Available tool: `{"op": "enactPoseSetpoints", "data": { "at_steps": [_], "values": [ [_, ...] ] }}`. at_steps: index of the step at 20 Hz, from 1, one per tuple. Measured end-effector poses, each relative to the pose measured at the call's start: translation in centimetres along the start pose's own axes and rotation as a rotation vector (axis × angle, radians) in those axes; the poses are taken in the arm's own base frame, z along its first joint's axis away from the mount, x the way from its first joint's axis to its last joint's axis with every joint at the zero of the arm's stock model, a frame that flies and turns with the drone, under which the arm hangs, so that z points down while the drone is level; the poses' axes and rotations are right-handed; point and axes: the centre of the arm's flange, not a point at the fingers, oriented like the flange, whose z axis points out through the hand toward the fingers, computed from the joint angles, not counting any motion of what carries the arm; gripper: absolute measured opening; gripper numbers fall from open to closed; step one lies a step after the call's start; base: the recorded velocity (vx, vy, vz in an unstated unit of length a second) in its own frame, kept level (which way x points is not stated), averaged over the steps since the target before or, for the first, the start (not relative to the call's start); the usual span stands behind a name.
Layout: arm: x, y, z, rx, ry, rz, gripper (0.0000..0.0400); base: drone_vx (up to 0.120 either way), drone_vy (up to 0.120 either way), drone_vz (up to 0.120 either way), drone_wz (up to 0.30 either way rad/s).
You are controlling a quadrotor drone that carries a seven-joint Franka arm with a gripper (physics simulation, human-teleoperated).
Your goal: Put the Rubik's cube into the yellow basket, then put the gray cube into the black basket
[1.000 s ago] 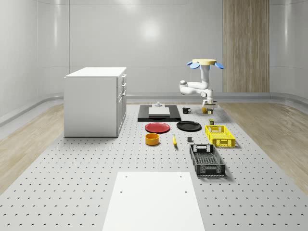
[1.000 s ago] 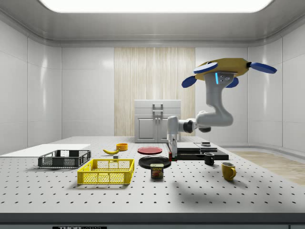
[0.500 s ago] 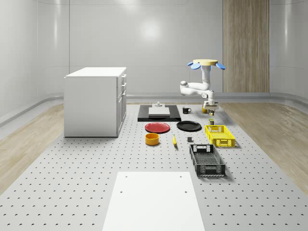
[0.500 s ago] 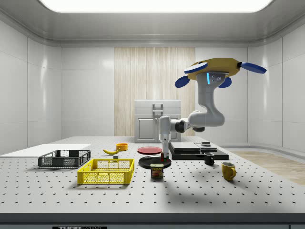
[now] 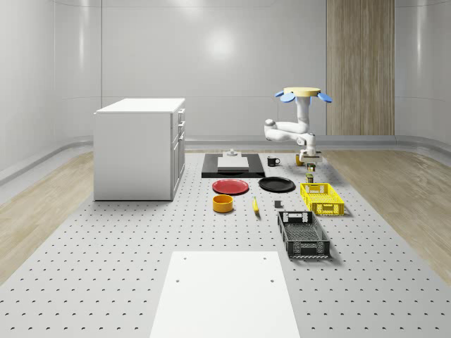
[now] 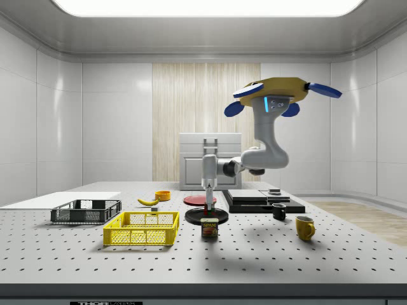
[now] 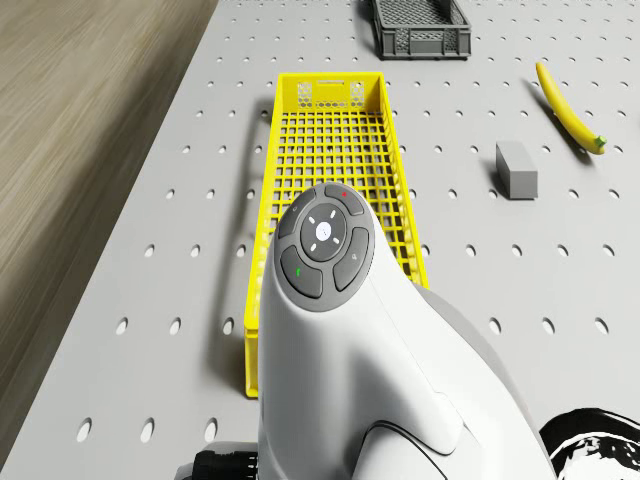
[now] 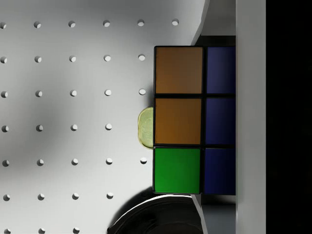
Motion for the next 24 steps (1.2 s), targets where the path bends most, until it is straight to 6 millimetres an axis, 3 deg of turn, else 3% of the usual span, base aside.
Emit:
{"op": "enactPoseSetpoints", "data": {
  "at_steps": [24],
  "values": [
    [0.00, 0.00, 0.00, 0.000, 0.000, 0.000, 0.0288, 0.120, 0.000, 0.000, 0.000]
  ]
}}
